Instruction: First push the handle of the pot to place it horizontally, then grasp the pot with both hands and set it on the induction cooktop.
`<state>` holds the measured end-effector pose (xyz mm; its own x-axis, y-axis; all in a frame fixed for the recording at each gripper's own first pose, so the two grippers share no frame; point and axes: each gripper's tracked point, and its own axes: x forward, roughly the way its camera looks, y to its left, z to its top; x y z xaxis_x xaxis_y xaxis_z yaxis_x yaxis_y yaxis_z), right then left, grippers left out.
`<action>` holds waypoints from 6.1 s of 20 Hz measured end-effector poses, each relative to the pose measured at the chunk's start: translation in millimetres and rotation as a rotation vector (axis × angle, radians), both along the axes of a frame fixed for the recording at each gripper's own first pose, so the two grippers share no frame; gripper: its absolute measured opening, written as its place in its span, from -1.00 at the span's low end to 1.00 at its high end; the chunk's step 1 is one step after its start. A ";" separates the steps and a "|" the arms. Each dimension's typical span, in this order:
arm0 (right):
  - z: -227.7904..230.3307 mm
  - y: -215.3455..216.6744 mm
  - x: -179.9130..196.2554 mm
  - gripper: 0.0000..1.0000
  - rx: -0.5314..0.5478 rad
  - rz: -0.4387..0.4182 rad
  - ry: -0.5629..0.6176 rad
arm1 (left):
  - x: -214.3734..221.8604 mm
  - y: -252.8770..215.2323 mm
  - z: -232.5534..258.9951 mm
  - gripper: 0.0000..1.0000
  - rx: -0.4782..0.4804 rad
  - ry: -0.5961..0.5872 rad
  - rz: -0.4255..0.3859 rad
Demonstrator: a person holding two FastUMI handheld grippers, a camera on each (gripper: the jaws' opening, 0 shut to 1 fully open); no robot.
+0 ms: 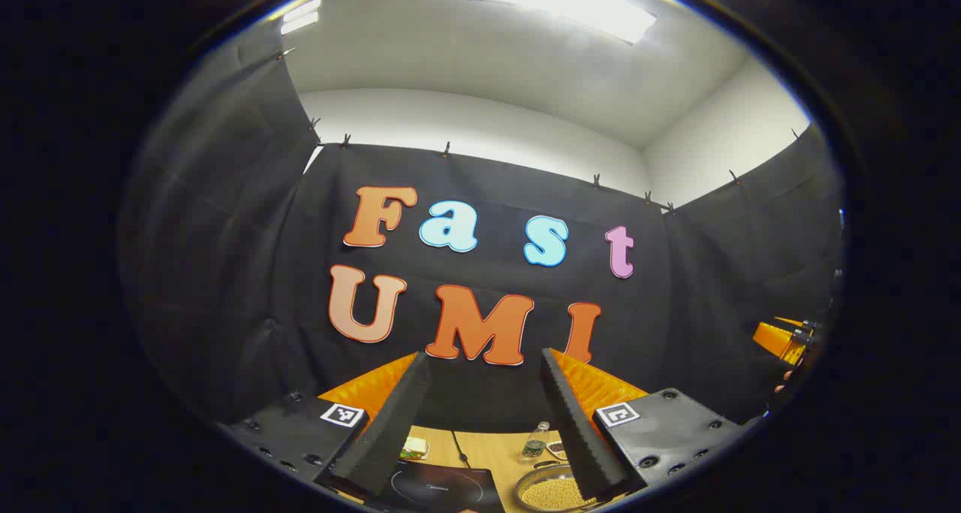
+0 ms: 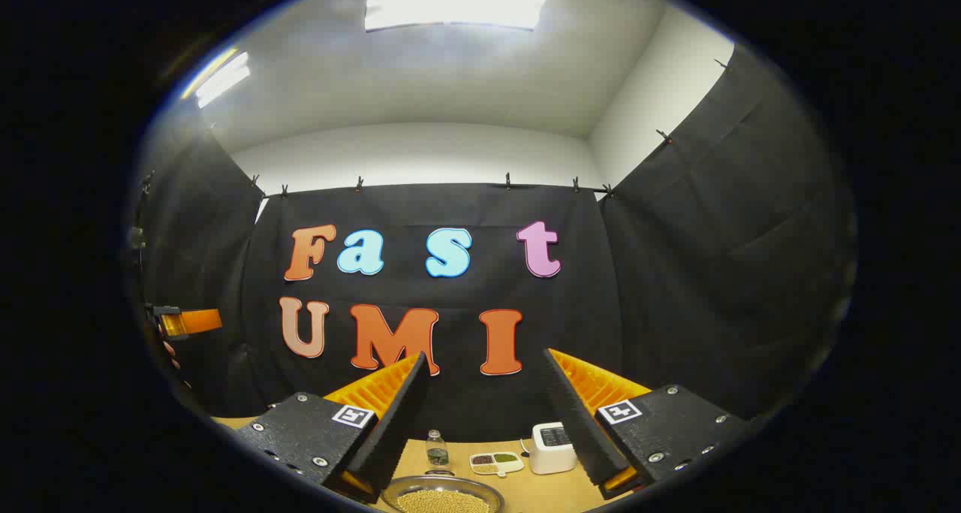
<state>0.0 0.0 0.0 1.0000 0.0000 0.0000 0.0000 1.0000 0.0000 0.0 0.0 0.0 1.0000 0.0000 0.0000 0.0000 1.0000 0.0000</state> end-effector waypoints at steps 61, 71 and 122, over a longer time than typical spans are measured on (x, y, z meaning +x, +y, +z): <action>-302.9 117.1 -54.0 -0.72 0.117 0.414 0.830 | 3.0 59.4 -49.6 0.94 0.002 -0.011 0.127; -379.6 145.4 -96.3 -1.00 0.139 0.491 1.105 | 4.1 83.5 -66.1 0.94 0.000 0.011 0.178; -518.1 -14.0 -126.4 -1.00 0.198 0.023 1.476 | 24.2 95.3 -168.5 0.94 0.028 0.200 0.160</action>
